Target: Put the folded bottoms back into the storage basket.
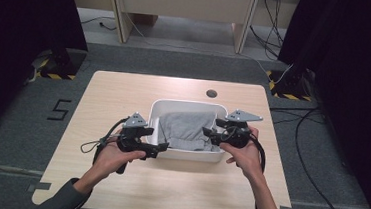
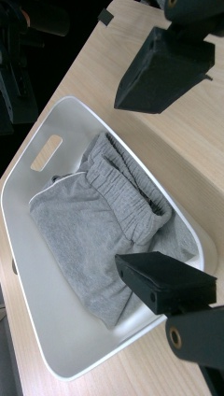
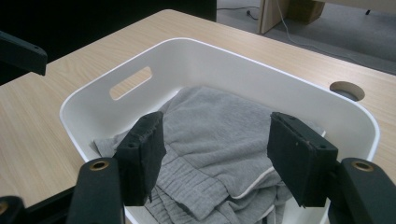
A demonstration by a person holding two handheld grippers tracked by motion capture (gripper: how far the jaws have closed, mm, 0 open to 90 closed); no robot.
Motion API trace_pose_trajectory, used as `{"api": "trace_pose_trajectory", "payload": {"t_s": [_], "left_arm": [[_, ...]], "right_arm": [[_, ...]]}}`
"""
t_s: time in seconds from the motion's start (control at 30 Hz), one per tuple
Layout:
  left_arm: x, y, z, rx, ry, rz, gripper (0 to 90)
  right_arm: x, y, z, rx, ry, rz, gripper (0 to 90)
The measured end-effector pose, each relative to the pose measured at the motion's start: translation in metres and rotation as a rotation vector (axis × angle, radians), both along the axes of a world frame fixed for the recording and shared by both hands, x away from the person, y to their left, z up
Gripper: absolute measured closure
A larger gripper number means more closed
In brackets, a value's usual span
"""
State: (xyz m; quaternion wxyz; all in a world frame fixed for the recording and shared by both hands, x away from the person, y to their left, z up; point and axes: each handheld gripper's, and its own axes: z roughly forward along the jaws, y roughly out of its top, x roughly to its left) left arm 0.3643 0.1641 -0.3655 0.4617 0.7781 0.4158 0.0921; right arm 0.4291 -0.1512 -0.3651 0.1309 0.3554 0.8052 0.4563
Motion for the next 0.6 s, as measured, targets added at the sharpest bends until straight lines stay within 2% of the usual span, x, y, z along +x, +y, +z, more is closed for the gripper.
{"api": "trace_pose_trajectory", "payload": {"t_s": [0.13,0.43,0.6], "left_arm": [[-0.003,0.002,-0.001,0.003,0.001,-0.002,20.7],[-0.011,0.011,-0.007,-0.032,-0.006,0.008,16.8],[-0.017,0.015,-0.010,-0.036,-0.009,0.007,16.1]], "right_arm": [[-0.003,-0.005,-0.001,0.014,-0.001,-0.004,37.3],[-0.016,-0.019,-0.004,0.051,-0.010,-0.017,36.1],[-0.025,-0.022,-0.006,0.044,-0.030,-0.026,34.1]]}}
